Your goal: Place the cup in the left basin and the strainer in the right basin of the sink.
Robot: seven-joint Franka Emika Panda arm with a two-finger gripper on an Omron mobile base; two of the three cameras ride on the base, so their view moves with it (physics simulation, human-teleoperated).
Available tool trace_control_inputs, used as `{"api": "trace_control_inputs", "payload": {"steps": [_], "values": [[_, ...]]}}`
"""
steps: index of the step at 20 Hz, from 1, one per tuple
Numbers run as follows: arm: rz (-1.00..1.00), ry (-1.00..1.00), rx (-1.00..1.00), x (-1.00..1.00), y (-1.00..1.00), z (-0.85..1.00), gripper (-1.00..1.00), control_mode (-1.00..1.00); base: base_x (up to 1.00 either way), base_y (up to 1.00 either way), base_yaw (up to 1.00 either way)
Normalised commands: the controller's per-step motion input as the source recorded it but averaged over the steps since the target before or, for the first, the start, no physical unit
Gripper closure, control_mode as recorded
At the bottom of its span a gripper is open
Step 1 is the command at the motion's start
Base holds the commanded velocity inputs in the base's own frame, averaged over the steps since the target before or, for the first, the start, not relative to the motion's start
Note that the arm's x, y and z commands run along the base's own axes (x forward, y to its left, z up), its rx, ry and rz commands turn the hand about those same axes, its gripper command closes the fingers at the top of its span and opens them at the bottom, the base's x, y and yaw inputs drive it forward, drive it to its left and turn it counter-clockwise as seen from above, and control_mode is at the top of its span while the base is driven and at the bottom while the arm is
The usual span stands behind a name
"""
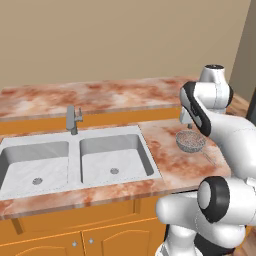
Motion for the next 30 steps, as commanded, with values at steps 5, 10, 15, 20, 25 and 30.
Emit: {"api": "trace_control_inputs", "payload": {"steps": [5, 10, 15, 20, 25, 30], "values": [[0.0, 0.01, 0.04, 0.0, -0.35, -0.1, -1.0, -1.0, 0.0, 0.0, 0.0], [0.0, 0.02, 0.0, 0.01, -0.57, -0.37, -1.0, -1.0, 0.0, 0.0, 0.0], [0.0, 0.0, 0.0, 0.02, -0.47, -0.48, -1.0, -1.0, 0.0, 0.0, 0.0], [0.06, 0.01, -0.04, 0.23, -0.02, -0.48, -1.0, -1.0, 0.0, 0.0, 0.0], [0.02, 0.02, -0.01, 0.36, -0.07, -0.46, -1.0, -1.0, 0.0, 0.0, 0.0], [-0.05, 0.0, 0.0, 0.2, -0.2, -0.42, -1.0, -1.0, 0.0, 0.0, 0.0]]}}
